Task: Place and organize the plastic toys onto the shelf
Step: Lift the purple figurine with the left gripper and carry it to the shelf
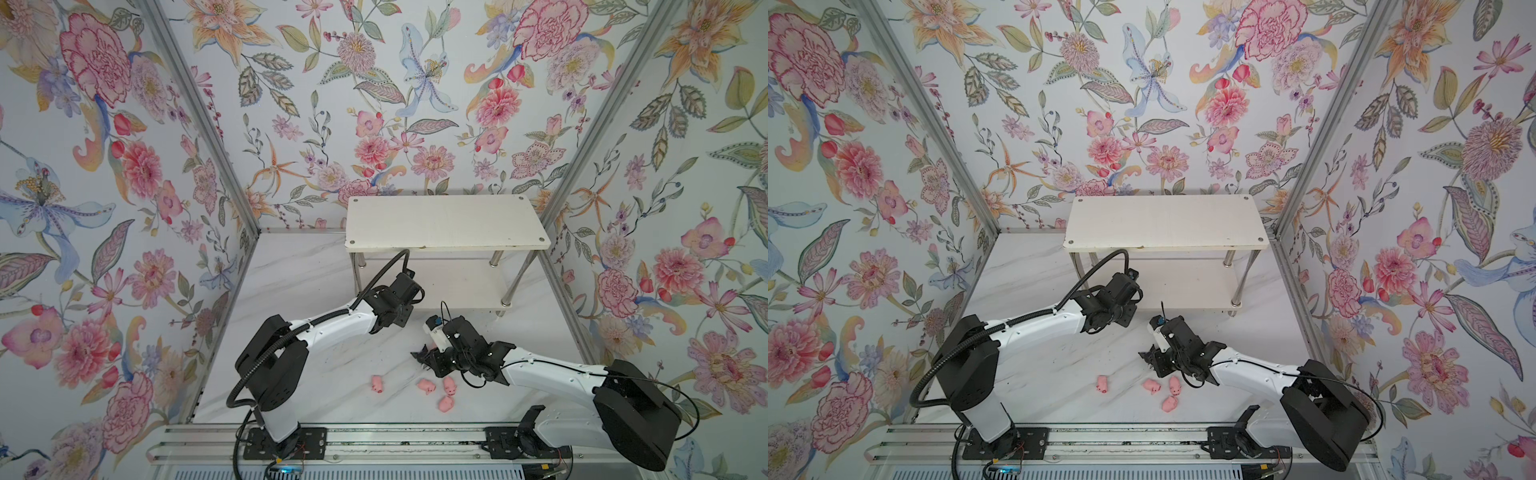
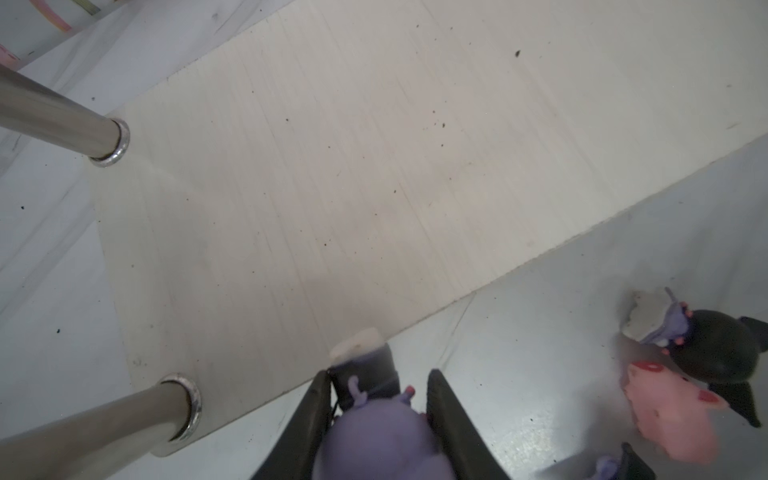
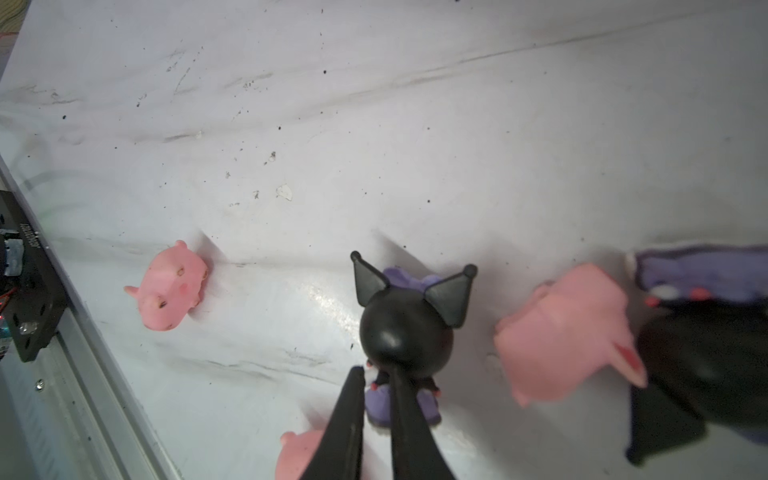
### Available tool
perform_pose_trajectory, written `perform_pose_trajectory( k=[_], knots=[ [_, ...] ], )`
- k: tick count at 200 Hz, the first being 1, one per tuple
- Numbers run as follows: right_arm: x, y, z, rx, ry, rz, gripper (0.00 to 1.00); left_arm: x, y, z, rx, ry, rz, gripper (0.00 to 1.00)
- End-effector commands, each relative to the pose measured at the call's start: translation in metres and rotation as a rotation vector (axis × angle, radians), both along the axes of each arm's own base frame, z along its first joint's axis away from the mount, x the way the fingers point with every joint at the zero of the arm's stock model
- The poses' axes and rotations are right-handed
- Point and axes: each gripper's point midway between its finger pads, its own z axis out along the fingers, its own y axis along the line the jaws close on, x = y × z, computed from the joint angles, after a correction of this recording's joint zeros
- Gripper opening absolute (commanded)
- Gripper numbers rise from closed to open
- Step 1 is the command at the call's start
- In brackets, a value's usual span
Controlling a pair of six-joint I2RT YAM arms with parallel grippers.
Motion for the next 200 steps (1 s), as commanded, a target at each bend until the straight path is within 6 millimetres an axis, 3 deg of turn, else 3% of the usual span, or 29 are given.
perform_pose_trajectory(
  k=[1, 86, 162, 174, 190, 200],
  knots=[
    [0.003, -0.004, -0.008, -0.005, -0.014, 0.007, 0.16, 0.009, 0.017, -0.009, 0.088, 0.039, 0.034, 0.23],
    [0.001, -0.003, -0.026, 0.039, 0.014, 0.012, 0.15, 0.039, 0.027, -0.009, 0.046, 0.032, 0.124, 0.23],
    [0.000, -0.004, -0.029, 0.054, 0.027, 0.009, 0.15, 0.049, 0.035, -0.024, 0.082, 0.055, 0.132, 0.25],
    [-0.001, -0.004, -0.030, 0.051, 0.030, 0.009, 0.15, 0.049, 0.035, -0.025, 0.079, 0.058, 0.134, 0.30],
    [0.000, -0.005, -0.031, 0.052, 0.031, 0.005, 0.15, 0.049, 0.036, -0.026, 0.085, 0.061, 0.136, 0.49],
    [0.000, -0.005, -0.031, 0.052, 0.032, 0.005, 0.15, 0.048, 0.036, -0.025, 0.088, 0.060, 0.137, 0.56]
  ],
)
